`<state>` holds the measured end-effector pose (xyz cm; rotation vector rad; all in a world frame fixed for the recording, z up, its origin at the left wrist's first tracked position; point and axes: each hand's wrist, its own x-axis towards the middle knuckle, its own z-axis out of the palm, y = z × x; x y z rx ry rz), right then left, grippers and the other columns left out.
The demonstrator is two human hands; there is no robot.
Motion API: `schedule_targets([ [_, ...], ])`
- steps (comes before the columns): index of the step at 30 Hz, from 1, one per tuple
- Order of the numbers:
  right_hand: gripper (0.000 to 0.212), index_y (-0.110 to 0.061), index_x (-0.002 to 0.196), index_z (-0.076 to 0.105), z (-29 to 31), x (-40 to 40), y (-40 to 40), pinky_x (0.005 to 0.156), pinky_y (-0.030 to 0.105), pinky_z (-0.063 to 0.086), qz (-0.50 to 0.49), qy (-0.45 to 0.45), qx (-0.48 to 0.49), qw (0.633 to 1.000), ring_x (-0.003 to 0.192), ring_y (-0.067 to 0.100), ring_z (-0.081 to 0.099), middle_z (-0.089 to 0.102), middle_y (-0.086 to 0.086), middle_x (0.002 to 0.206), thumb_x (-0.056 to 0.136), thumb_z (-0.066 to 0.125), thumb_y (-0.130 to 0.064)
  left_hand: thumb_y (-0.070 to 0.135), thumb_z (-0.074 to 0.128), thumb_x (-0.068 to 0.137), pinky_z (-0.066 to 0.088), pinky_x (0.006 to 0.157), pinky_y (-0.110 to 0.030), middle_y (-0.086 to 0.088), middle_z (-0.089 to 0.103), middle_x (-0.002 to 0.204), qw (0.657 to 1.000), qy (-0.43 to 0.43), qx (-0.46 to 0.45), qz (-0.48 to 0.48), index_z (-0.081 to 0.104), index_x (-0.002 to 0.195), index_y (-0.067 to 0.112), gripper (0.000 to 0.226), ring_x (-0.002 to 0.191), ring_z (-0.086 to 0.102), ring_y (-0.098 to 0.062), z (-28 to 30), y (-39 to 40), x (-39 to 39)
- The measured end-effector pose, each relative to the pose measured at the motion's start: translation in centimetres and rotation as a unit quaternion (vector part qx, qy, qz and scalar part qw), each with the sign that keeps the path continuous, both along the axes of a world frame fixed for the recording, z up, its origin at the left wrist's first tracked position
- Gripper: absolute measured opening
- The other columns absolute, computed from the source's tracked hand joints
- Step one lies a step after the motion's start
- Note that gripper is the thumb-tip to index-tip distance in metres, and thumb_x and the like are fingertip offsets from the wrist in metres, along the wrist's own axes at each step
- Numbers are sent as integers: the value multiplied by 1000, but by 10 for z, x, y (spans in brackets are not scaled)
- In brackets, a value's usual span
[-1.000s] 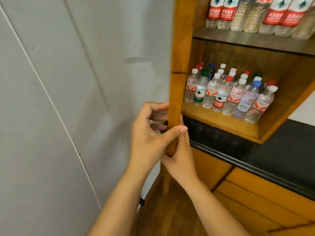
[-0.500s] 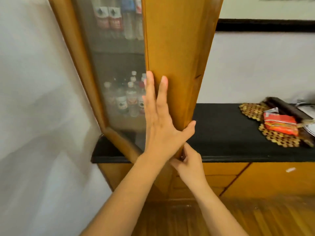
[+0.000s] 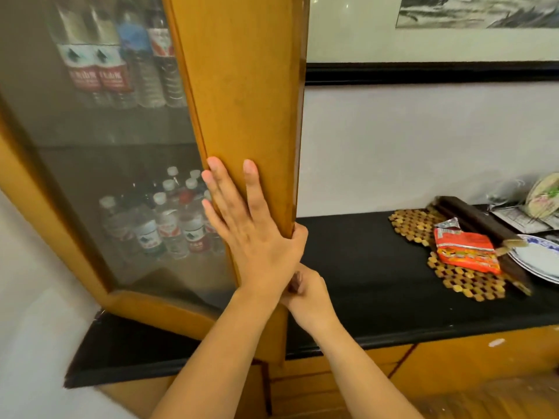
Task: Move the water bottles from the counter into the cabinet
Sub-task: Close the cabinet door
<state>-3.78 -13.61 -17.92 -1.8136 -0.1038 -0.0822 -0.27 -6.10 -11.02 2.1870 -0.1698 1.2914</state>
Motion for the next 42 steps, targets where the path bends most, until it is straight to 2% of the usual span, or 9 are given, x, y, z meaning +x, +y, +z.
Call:
schedule_targets([
  [7, 20, -25, 83, 55, -7, 36, -7, 61, 7, 45, -75, -68, -36, 994, 69, -3, 59, 59, -15, 73, 81, 65, -7, 36, 63, 70, -3, 114, -53, -25, -5, 152, 999, 29, 26, 35, -3, 146, 15, 103, 142, -8, -39, 6, -15, 31],
  [13, 19, -24, 83, 53, -3, 68, -12, 60, 5, 42, -118, -90, -70, 986, 65, -5, 50, 49, -19, 71, 82, 64, -9, 39, 64, 71, -1, 111, -60, -32, -1, 151, 995, 65, 57, 52, -2, 145, 10, 104, 140, -7, -43, 9, -24, 60],
  [15, 27, -28, 90, 51, -6, 74, -16, 68, 11, 46, -134, -90, -64, 985, 75, -2, 52, 47, -18, 85, 77, 69, -12, 41, 62, 70, -1, 111, -59, -30, -3, 150, 995, 52, 60, 58, -1, 146, 9, 104, 140, -7, -43, 6, -24, 66],
  [18, 56, -22, 123, 46, -7, 83, -16, 85, 22, 51, -154, -77, 14, 985, 100, 10, 54, 39, -13, 112, 74, 74, -14, 43, 62, 71, -1, 111, -58, -33, 2, 150, 993, 60, 67, 72, 0, 145, 7, 103, 140, -4, -45, 7, -27, 75],
  [22, 79, -18, 142, 26, -4, 107, -15, 102, 33, 38, -193, -55, -23, 979, 128, 24, 39, 22, 7, 145, 78, 71, -16, 45, 66, 73, 2, 110, -60, -35, 5, 150, 985, 114, 94, 94, -5, 142, 8, 106, 140, 1, -49, 16, -36, 92],
  [28, 99, -21, 148, 0, -6, 146, -26, 111, 39, 27, -172, -30, -85, 981, 144, 29, 8, -9, 6, 157, 79, 70, -26, 50, 62, 76, 7, 110, -62, -34, 8, 150, 980, 131, 92, 118, -6, 142, 6, 105, 140, 5, -48, 18, -43, 120],
  [34, 91, -25, 148, 6, -8, 171, -38, 111, 43, 31, -76, 2, -60, 995, 140, 25, 27, 22, 2, 155, 81, 67, -26, 66, 41, 82, -3, 109, -59, -36, 11, 148, 989, 90, 93, 68, 10, 144, 2, 94, 139, 5, -48, 8, -35, 138],
  [38, 70, -23, 144, 28, -8, 172, -38, 101, 44, 44, -74, -1, -96, 993, 125, 27, 48, 50, 5, 138, 84, 64, -29, 68, 22, 84, -17, 108, -55, -35, 2, 150, 990, 92, 101, 42, 2, 144, 4, 90, 137, -9, -44, 10, -32, 140],
  [42, 61, -22, 138, 37, -3, 157, -31, 95, 40, 45, -101, 13, -115, 988, 119, 27, 53, 55, 5, 132, 84, 63, -34, 69, 32, 84, -30, 102, -46, -29, -15, 151, 977, 162, 135, 30, -12, 145, 10, 95, 137, -21, -39, 15, -22, 130],
])
